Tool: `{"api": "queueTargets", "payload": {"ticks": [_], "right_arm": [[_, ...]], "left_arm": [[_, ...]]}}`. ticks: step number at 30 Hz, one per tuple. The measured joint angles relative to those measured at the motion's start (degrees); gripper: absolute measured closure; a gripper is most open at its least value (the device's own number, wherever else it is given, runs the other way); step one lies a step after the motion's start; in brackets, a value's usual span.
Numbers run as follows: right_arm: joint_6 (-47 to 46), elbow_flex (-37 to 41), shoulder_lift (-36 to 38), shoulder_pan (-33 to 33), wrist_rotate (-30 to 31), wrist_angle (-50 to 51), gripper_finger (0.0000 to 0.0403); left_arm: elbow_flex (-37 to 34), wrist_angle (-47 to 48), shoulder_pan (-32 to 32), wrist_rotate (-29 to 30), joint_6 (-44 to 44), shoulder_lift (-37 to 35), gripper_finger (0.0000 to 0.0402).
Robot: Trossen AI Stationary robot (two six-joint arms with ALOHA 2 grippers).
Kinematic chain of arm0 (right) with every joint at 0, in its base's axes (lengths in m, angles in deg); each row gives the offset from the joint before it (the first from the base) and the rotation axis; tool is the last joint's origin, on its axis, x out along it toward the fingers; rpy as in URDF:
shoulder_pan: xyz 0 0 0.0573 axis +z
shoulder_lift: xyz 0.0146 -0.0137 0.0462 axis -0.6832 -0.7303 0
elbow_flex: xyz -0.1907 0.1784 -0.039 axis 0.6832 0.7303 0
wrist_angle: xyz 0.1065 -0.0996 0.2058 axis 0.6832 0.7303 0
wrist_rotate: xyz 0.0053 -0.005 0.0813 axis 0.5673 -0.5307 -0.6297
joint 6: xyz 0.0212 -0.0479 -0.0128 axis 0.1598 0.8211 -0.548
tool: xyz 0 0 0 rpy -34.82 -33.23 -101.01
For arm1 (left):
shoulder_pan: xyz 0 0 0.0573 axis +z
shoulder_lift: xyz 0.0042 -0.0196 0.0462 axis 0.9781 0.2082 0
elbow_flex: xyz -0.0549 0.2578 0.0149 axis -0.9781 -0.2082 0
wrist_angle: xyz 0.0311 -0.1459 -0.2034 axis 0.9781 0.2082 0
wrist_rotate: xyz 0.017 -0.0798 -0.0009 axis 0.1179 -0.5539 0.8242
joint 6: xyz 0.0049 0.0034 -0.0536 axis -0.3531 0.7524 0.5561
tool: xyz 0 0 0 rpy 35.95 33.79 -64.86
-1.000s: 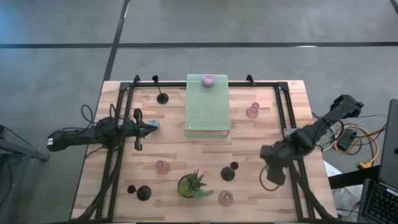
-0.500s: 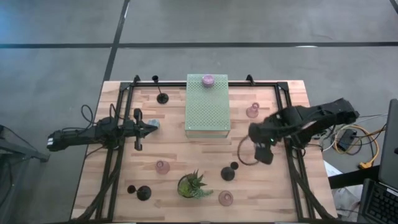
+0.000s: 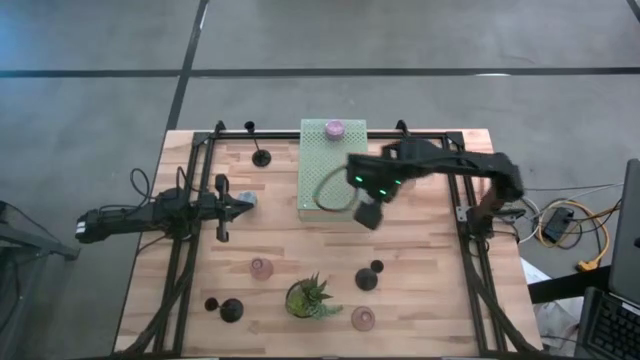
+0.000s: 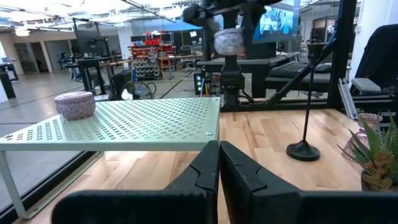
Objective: Pick & Place candle stick holders
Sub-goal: Put the white scented candle on the shelf aligned with the pink scented candle
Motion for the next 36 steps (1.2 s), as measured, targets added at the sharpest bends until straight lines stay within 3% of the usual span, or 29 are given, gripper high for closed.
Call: {"api": "queueTargets", "payload": {"ticks": [7, 15, 36], "right_arm": [[-1.9, -14.5, -12.4, -6.1, 0.1, 0.3, 0.0116], [-5.2, -25.5, -23.8, -11.3, 0.0, 1.0, 0.0116], [-6.1, -24.7, -27.3, -19.9, 5.1, -6.1, 0.0116]], "left_arm": [[0.0, 0.0, 0.0, 0.0, 0.0, 0.0, 0.0383], [0.0, 0.0, 0.0, 0.0, 0.0, 0.0, 0.0383], [0.0, 0.0, 0.0, 0.0, 0.0, 0.1, 0.0383]]}}
